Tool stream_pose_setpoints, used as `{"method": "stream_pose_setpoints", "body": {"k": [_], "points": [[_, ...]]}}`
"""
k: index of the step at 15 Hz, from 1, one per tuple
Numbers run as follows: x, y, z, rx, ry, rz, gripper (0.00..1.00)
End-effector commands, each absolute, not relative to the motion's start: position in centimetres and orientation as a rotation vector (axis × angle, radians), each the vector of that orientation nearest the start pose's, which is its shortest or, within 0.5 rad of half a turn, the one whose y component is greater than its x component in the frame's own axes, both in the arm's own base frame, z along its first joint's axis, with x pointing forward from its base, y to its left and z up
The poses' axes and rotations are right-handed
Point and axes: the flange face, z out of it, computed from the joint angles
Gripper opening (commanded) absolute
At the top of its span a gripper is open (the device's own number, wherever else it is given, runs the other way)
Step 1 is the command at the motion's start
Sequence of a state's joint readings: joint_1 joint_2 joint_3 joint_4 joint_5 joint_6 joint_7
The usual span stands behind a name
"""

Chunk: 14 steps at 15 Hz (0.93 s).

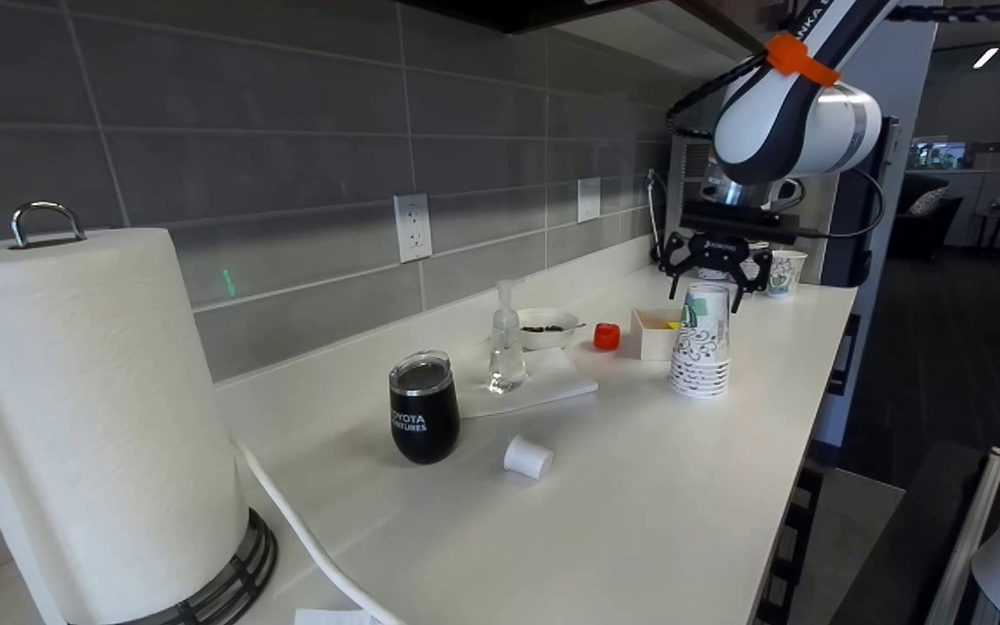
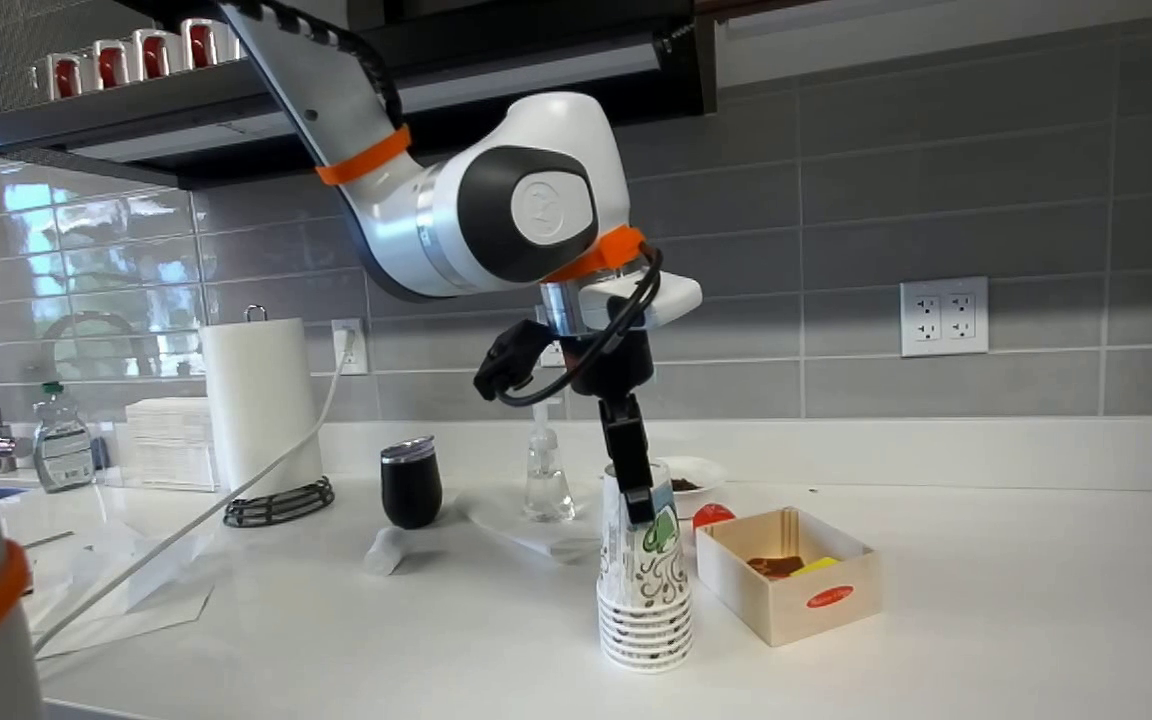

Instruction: Move the stacked cups next to the wooden box to the left

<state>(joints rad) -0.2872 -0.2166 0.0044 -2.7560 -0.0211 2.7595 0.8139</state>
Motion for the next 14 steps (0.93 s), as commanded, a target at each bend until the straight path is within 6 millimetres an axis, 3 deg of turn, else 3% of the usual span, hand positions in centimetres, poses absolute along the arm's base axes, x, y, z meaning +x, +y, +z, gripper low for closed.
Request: {"method": "stream_pose_setpoints", "body": {"k": [1,10,11,12,14], "points": [[39.4,-11.3,29.6,-2.622,1.604,-0.349,1.0],[39.4,-11.6,27.9,-2.624,1.614,-0.331,1.0],[39.4,-11.6,27.7,-2.625,1.615,-0.329,0.75],[39.4,-11.6,27.6,-2.626,1.612,-0.329,0.73],[39.5,-11.6,27.6,-2.626,1.61,-0.34,0.56]]}}
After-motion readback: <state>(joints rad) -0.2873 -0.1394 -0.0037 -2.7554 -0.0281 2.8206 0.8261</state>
